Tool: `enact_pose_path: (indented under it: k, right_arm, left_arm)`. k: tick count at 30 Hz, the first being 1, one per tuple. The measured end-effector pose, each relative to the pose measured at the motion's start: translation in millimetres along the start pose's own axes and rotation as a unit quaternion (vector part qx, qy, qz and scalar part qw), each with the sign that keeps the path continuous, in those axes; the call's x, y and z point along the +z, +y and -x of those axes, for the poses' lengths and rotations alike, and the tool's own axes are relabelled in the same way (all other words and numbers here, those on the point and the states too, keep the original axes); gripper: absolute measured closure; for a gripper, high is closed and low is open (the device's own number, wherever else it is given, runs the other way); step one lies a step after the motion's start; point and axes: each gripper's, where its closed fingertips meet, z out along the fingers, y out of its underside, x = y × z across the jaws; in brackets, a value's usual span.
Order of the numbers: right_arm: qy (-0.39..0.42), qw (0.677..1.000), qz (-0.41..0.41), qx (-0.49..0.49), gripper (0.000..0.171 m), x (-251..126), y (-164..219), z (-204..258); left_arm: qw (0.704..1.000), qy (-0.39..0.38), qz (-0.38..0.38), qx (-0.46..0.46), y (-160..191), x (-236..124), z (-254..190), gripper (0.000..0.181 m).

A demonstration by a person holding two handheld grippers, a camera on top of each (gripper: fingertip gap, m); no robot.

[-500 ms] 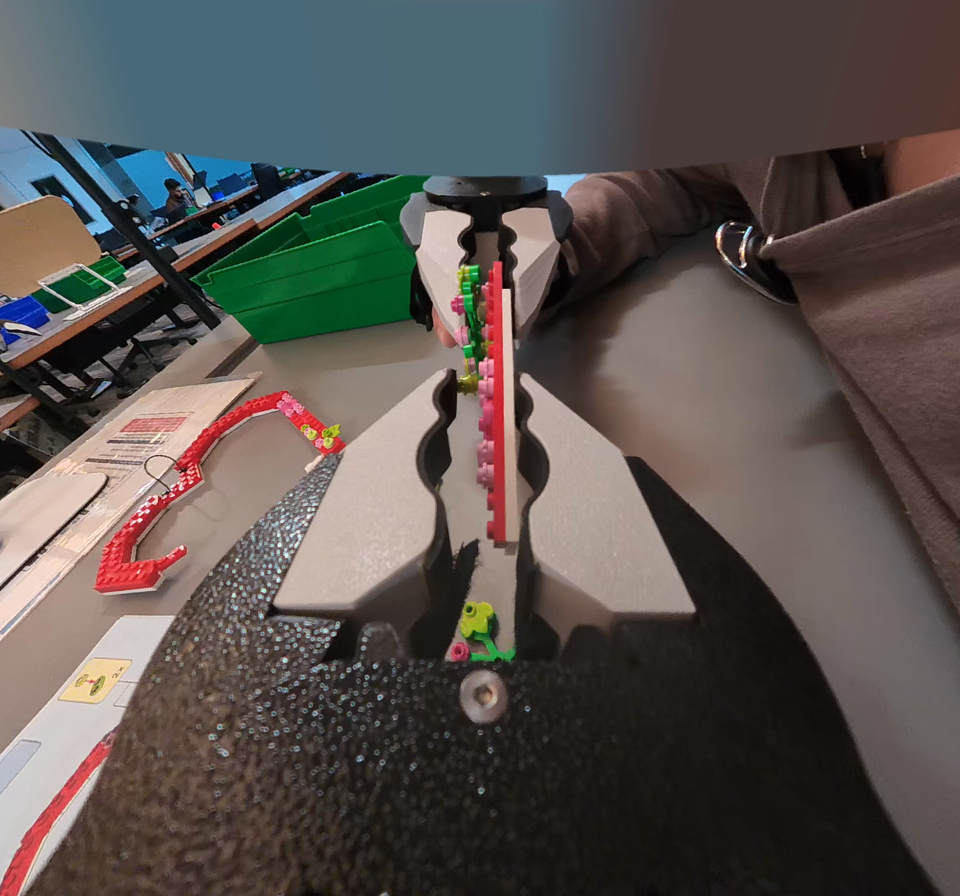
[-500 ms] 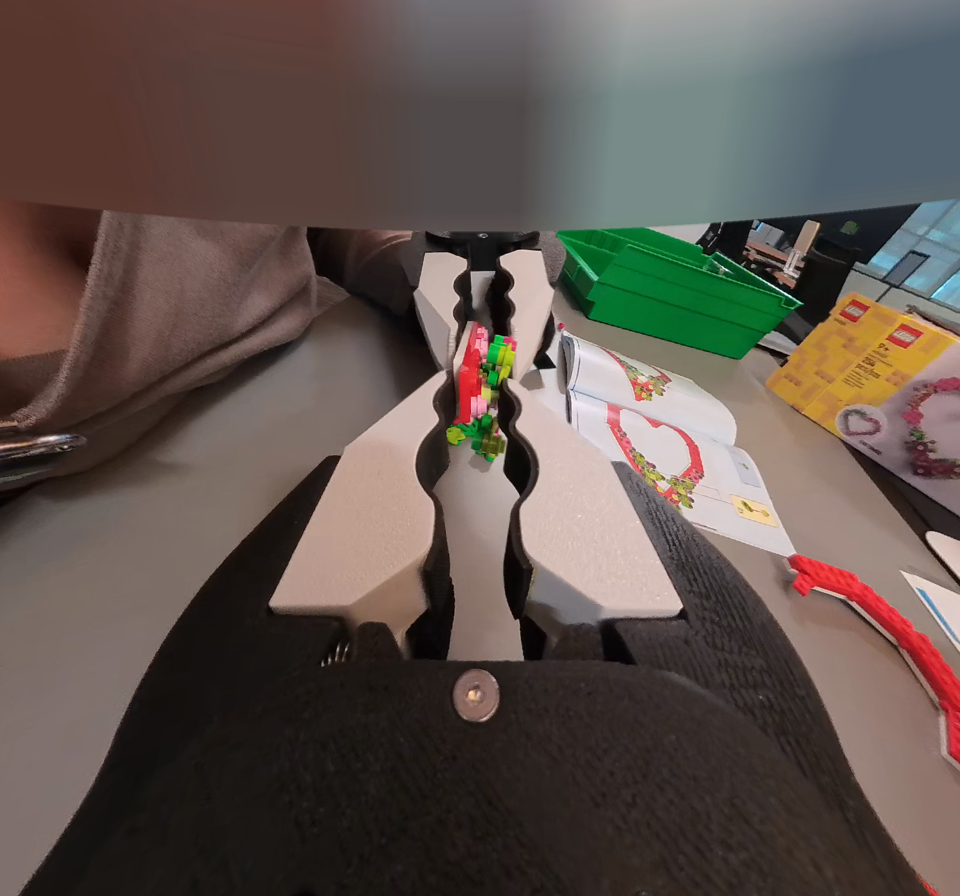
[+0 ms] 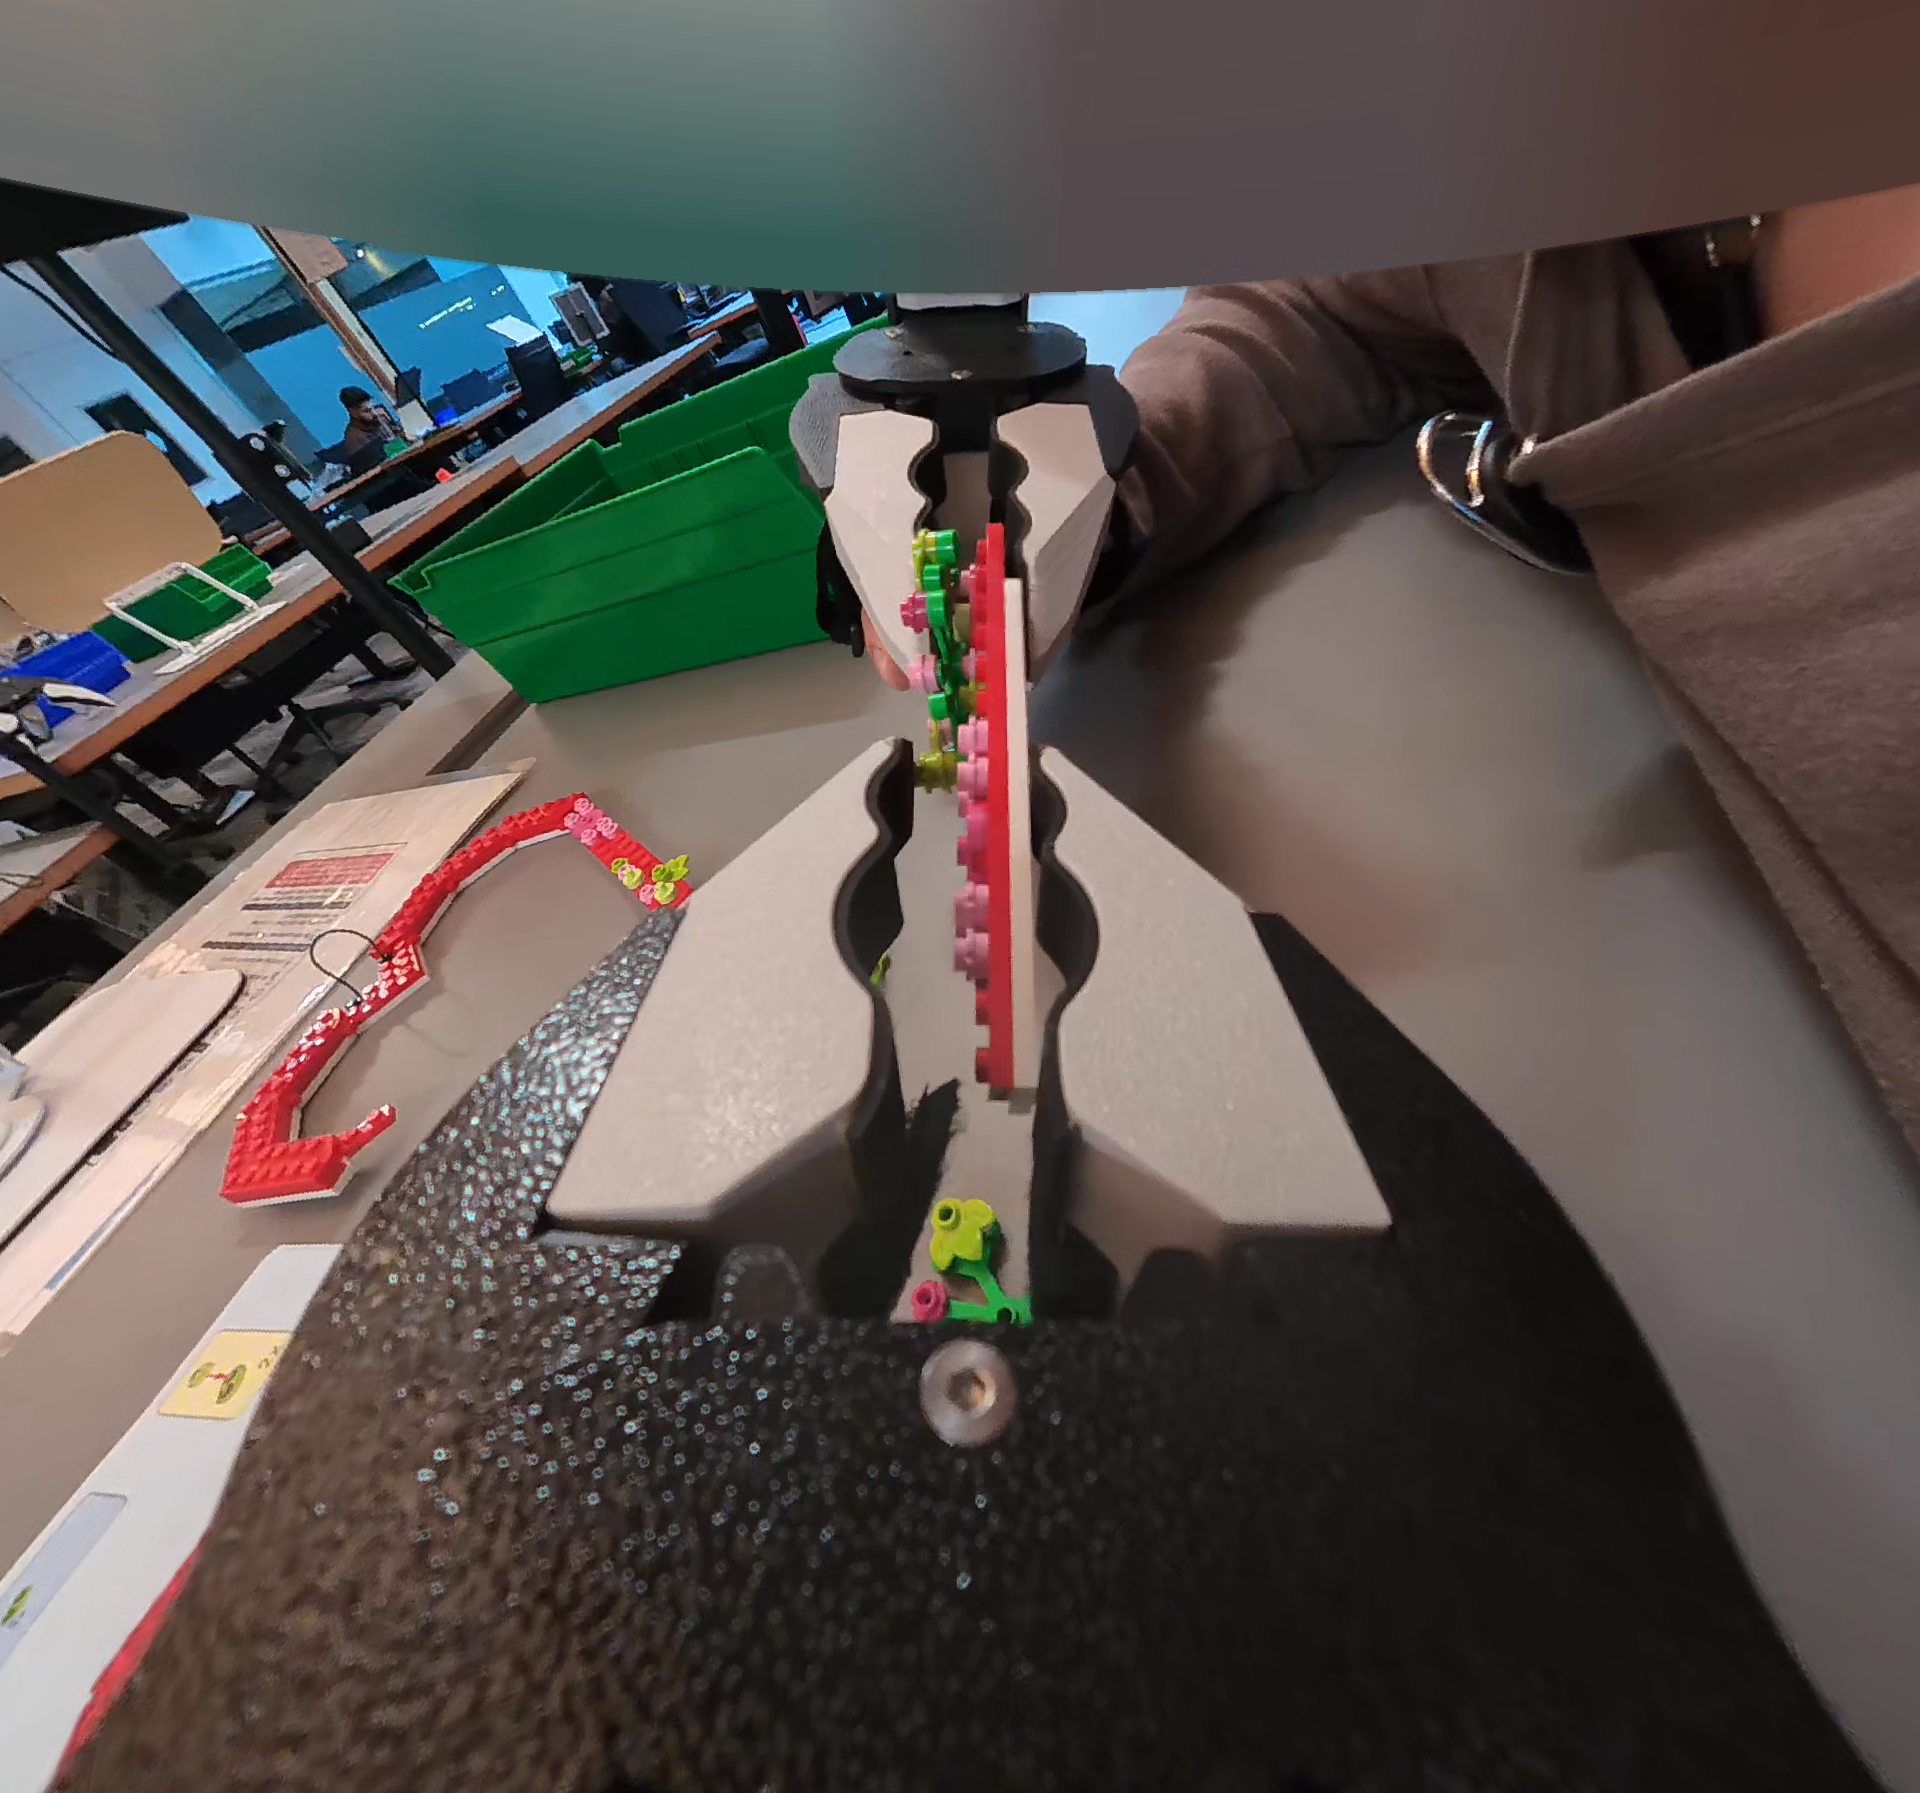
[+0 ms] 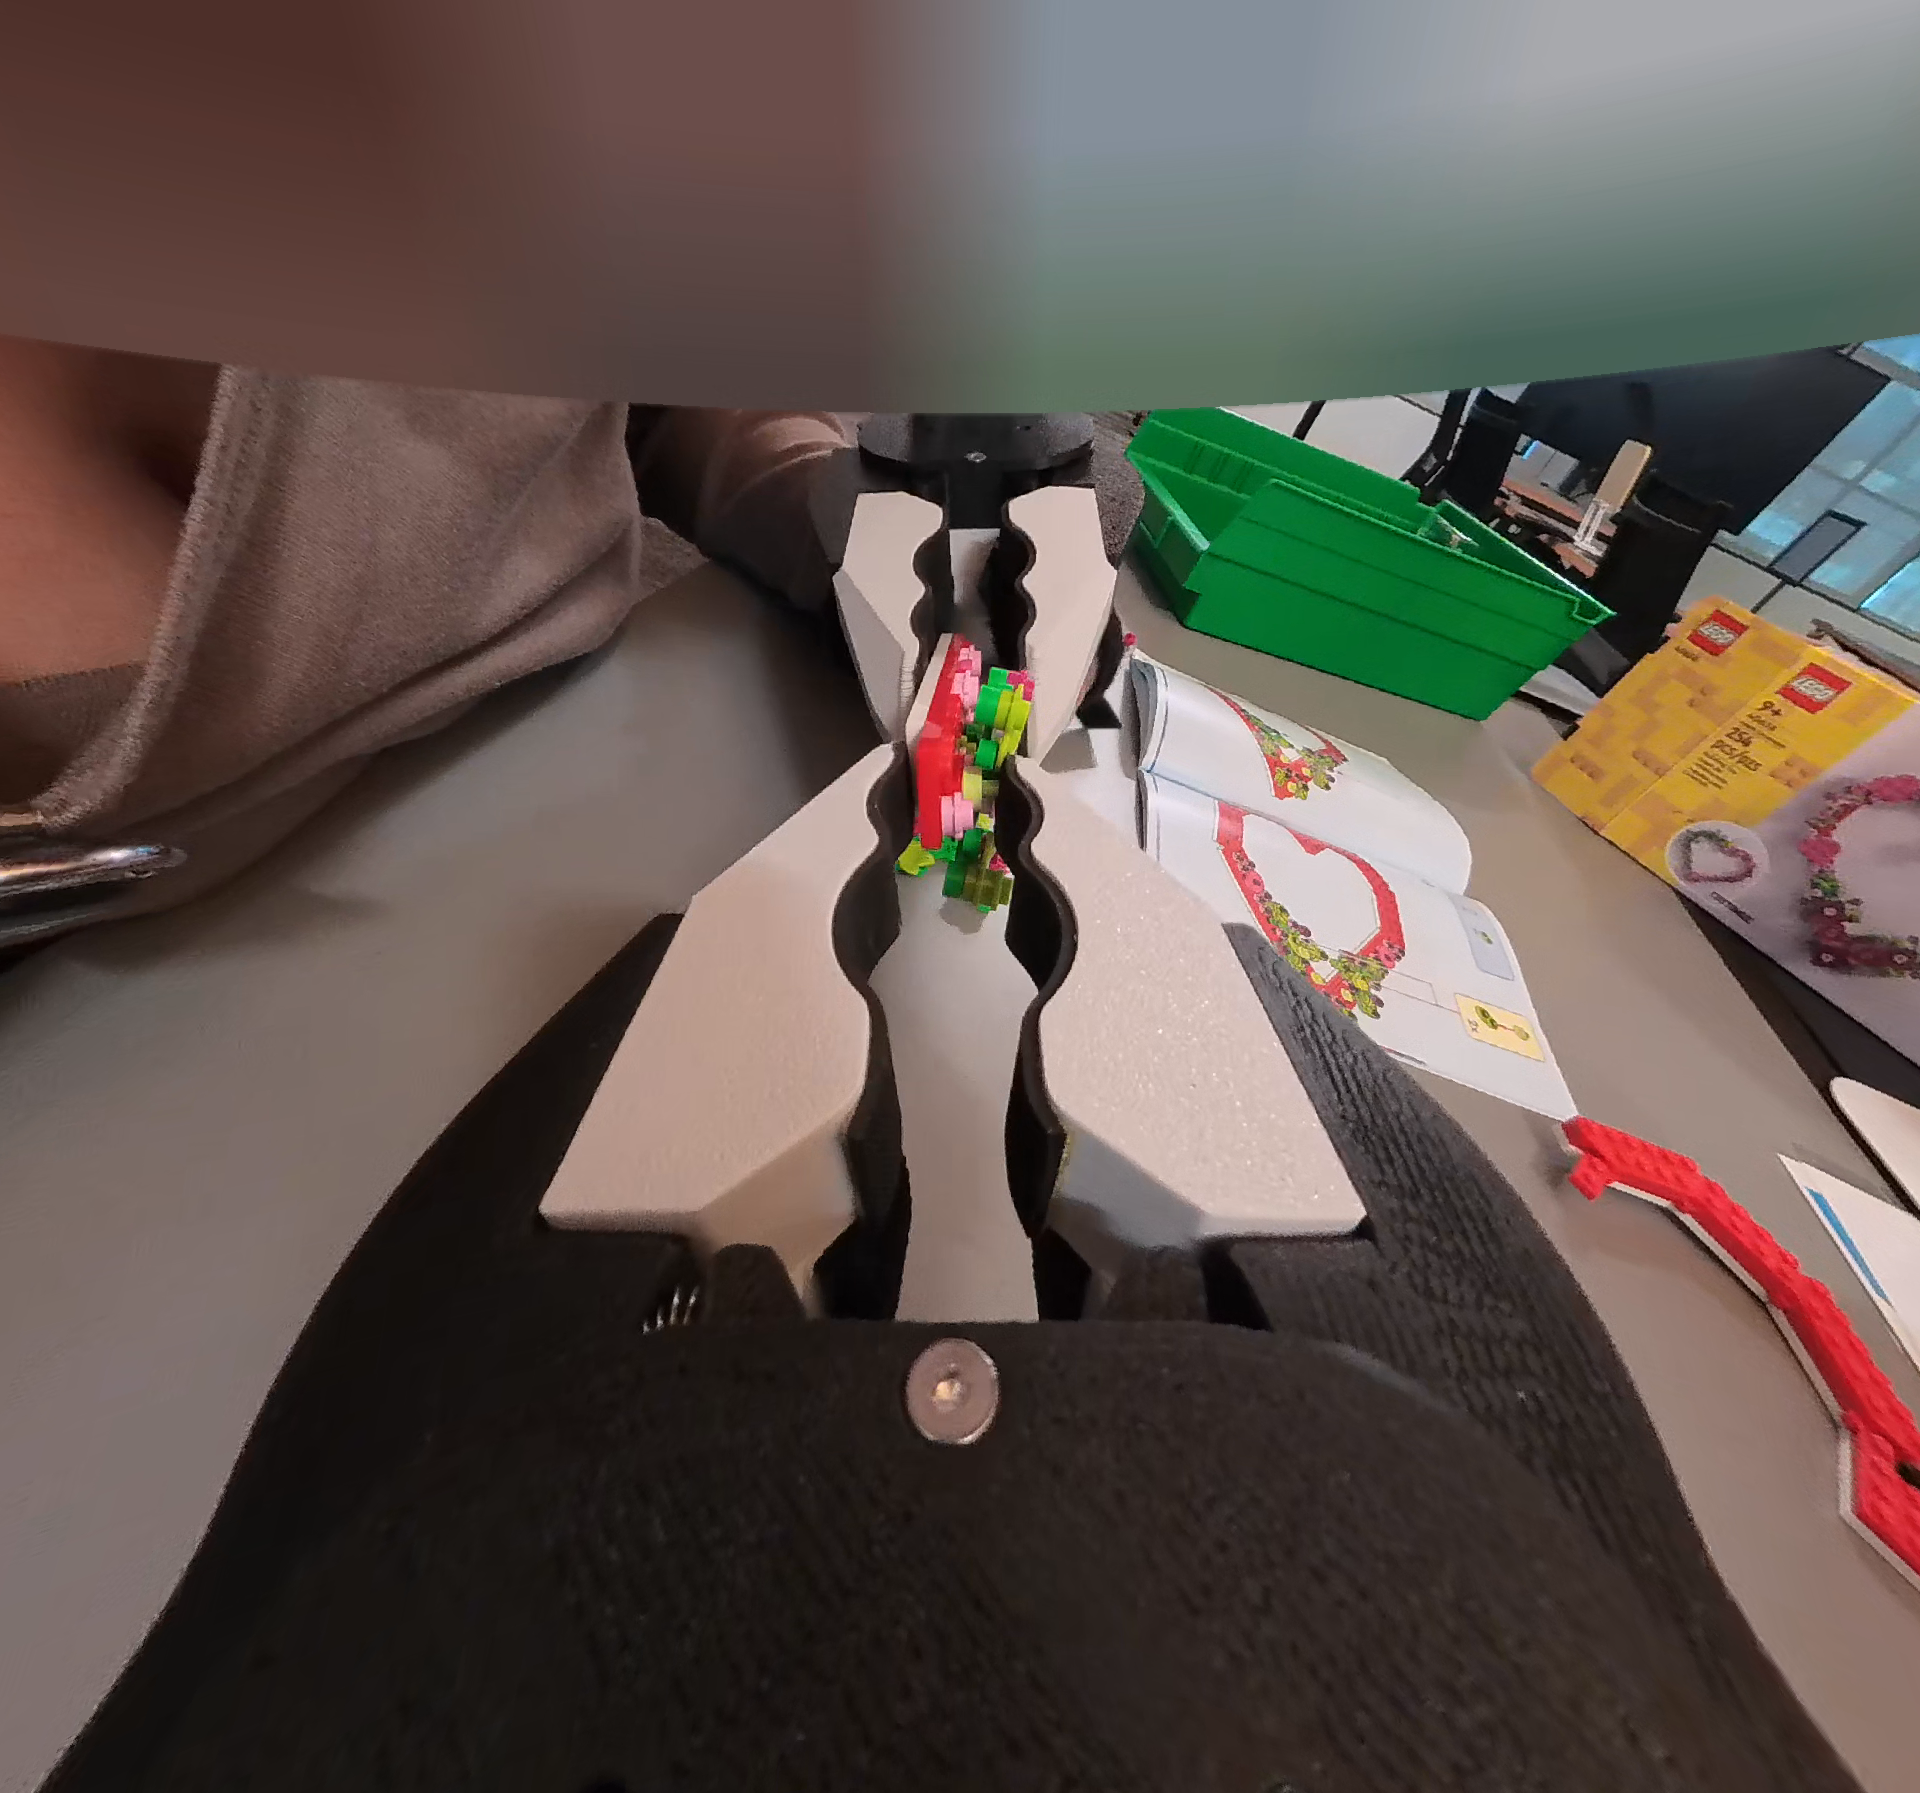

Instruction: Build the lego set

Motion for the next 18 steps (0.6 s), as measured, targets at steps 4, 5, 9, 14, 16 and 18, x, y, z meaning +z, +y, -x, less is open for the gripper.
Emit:
enact_pose_path:
  k: [4, 5, 9, 14, 16, 18]
  right_arm:
    - [-0.003, 1.000, 0.004, -0.007, 0.157, 0.0, -0.3, 1.3]
    - [-0.004, 1.000, 0.005, -0.010, 0.158, 0.2, 0.0, 2.0]
    - [-0.008, 1.000, 0.008, -0.022, 0.157, 0.4, -0.6, 4.5]
    - [-0.011, 0.999, 0.014, -0.029, 0.157, 1.1, 0.7, 6.3]
    - [-0.011, 1.000, 0.010, -0.026, 0.157, 1.0, 0.8, 5.8]
    - [-0.021, 1.000, 0.007, 0.003, 0.157, 0.4, 2.1, 5.2]
  left_arm:
    - [1.000, -0.001, 0.001, 0.015, -0.2, -0.2, -0.4, 0.164]
    - [1.000, 0.000, 0.003, 0.016, 0.5, -0.1, -0.8, 0.164]
    - [0.999, 0.002, 0.007, 0.031, -0.2, -0.6, -3.1, 0.165]
    - [0.999, 0.002, 0.018, 0.046, 1.1, -1.2, -4.8, 0.166]
    - [0.999, 0.003, 0.021, 0.038, 1.4, -1.0, -4.3, 0.167]
    - [0.999, 0.005, 0.025, 0.022, 2.9, 0.1, -3.9, 0.167]
